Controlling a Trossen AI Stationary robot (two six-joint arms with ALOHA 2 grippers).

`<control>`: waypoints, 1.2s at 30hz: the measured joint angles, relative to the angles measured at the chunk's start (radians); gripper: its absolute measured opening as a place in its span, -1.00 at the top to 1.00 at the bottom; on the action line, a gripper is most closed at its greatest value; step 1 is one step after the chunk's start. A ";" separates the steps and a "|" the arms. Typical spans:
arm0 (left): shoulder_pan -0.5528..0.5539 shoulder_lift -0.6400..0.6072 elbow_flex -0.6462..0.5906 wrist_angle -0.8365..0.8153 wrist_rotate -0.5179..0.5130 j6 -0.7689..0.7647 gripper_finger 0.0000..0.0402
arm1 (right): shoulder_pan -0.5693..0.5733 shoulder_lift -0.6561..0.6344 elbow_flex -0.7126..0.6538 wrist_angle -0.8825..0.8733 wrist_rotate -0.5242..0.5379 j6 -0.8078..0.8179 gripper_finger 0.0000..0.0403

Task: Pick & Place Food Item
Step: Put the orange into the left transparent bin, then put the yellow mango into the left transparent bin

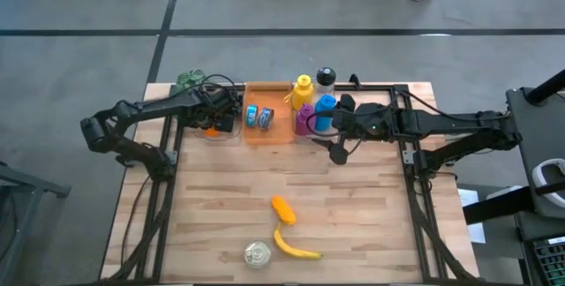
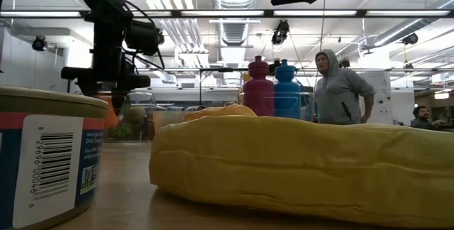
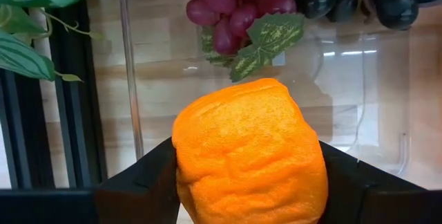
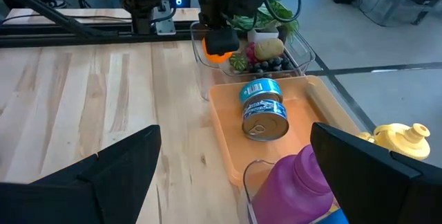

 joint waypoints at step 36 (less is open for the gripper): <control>0.001 -0.007 0.002 0.003 0.010 -0.010 -0.88 | 0.000 0.000 -0.002 0.000 -0.001 0.022 -0.84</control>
